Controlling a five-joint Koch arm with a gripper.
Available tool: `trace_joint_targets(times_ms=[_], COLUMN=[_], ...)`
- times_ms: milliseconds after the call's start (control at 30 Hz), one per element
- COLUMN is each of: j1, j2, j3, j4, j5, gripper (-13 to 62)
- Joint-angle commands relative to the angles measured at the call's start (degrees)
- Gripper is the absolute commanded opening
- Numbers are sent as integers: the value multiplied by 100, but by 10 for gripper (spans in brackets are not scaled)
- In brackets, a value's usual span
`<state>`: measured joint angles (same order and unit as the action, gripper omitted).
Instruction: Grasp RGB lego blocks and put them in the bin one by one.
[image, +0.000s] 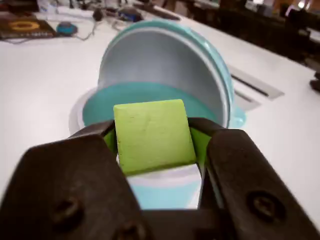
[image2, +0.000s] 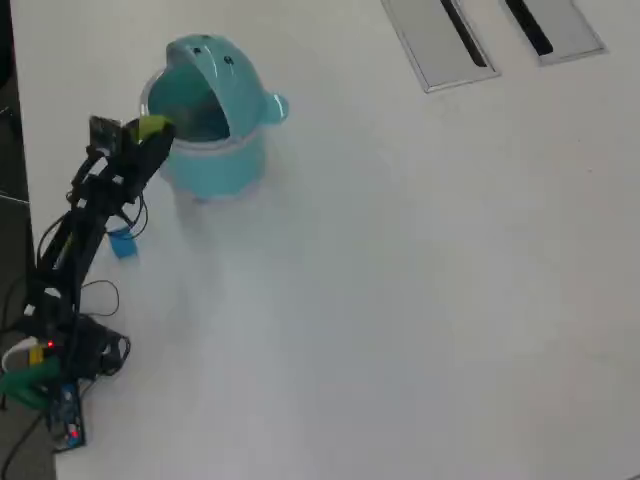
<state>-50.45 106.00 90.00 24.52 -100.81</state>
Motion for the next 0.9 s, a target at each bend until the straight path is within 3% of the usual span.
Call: trace_joint_targets(times_ms=[0,467,767,867], j1=[-141,-492,-686,-703], j2=[-158,-2988,-4280,-4386], j3=[-896,-4421,-5203,-5150], j4=[-79,334,97,97], j5=[0,-18,-35,-79], gripper=[25,24,29,102])
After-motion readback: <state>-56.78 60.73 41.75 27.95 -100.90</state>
